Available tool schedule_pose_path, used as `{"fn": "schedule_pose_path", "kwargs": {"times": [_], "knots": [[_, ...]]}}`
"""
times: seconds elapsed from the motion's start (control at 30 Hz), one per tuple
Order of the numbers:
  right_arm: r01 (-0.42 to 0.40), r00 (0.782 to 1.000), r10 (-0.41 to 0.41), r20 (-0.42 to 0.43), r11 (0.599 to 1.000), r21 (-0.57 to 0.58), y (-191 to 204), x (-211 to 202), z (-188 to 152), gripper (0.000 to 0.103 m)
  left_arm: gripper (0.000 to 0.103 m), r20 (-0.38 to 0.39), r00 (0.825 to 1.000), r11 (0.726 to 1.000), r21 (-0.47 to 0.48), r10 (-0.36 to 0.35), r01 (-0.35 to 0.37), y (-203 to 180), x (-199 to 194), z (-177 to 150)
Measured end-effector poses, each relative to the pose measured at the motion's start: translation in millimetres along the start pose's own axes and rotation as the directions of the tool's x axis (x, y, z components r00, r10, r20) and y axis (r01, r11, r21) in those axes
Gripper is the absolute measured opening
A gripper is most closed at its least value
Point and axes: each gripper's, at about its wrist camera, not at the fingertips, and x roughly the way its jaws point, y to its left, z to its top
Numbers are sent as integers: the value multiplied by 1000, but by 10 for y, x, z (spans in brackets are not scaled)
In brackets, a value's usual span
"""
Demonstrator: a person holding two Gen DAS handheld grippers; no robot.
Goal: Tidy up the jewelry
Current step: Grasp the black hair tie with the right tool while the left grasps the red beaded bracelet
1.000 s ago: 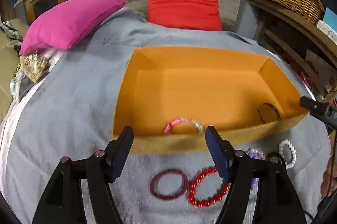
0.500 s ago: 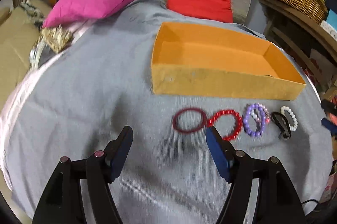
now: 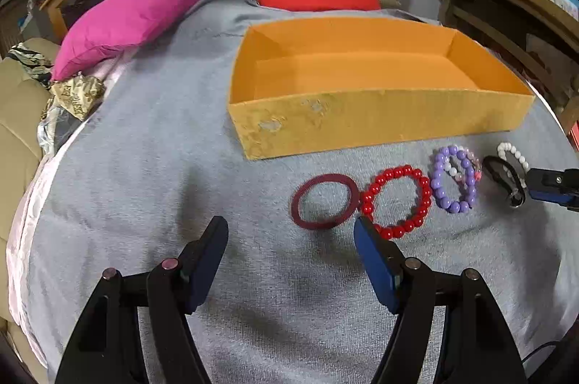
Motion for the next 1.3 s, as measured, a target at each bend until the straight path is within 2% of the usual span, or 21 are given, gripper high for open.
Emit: {"fn": "schedule_pose_path", "kwargs": {"times": [0.2, 0.37, 0.43, 0.6, 0.77, 0.87, 1.13, 1.3], "knots": [[34, 999, -34, -14, 999, 3, 38, 170, 58, 37, 73, -12, 996, 996, 26, -86, 86, -135, 8, -3], [56, 998, -56, -17, 998, -5, 72, 269, 63, 17, 73, -23, 992, 990, 66, -124, 126, -291, 43, -12], [51, 999, -51, -14, 999, 6, 66, 274, 55, 14, 73, -30, 990, 988, 68, -140, 142, -345, 69, -2], [41, 999, -41, 4, 999, 32, -7, 196, 53, 13, 71, -43, 977, 976, 51, -209, 211, -398, 122, 52], [-1, 1000, 0, 15, 999, 51, -55, 88, 28, 13, 51, -78, 964, 966, 43, -252, 256, -511, 205, 106], [-15, 1000, 14, 21, 998, 54, -58, 55, 26, 13, 45, -90, 961, 962, 51, -262, 267, -578, 223, 95], [-82, 997, 81, 14, 992, 92, -90, -6, 62, 17, 45, -94, 962, 961, 79, -258, 265, -677, 256, 100], [-75, 997, 76, 3, 990, 118, -136, 36, 93, 18, 45, -90, 961, 959, 90, -261, 269, -682, 237, 86]]}}
